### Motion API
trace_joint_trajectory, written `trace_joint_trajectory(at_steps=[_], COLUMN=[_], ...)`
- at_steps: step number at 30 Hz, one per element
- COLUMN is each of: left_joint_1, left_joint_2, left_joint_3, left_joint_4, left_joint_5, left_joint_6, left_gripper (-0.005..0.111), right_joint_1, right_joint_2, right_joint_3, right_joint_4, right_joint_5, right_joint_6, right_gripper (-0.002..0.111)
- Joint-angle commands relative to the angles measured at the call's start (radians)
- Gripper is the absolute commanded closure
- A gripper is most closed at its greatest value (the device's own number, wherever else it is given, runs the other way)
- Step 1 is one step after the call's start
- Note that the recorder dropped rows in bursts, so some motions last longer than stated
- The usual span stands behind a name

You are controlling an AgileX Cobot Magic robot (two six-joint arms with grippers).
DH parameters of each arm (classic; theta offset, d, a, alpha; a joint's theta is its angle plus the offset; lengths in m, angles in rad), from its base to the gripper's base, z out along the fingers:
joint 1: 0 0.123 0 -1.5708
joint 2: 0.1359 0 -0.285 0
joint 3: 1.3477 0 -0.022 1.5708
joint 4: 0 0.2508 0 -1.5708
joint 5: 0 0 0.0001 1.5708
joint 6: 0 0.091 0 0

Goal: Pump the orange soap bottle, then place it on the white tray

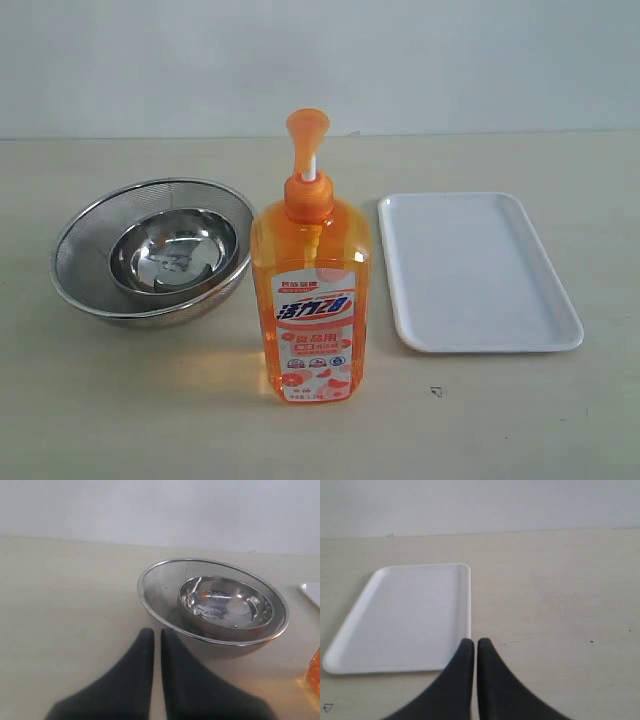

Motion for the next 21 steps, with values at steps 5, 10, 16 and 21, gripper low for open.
trace_joint_trajectory(at_steps=[5,10,16,21], left_joint_1=[0.003,0.003,0.003,0.003], left_joint_2=[-0.003,-0.003,-0.003,-0.003], left_joint_3=[0.004,0.004,0.004,0.004], left_joint_4=[0.002,0.002,0.002,0.002], left_joint_5=[-0.007,-0.007,-0.007,-0.007], left_joint_6=[0.008,0.008,0.008,0.008], left_gripper=[0.102,0.102,0.102,0.102], right_joint_1=[-0.001,-0.001,-0.001,-0.001], right_joint_2=[-0.006,-0.006,-0.006,-0.006], right_joint_3=[0.0,0.0,0.0,0.0], right_joint_4=[-0.006,-0.006,-0.006,0.008], right_joint_5=[-0.083,-0.238,-0.316,-0.359], right_joint_6=[-0.003,-0.003,-0.003,0.017], right_gripper=[0.109,0.109,0.109,0.109])
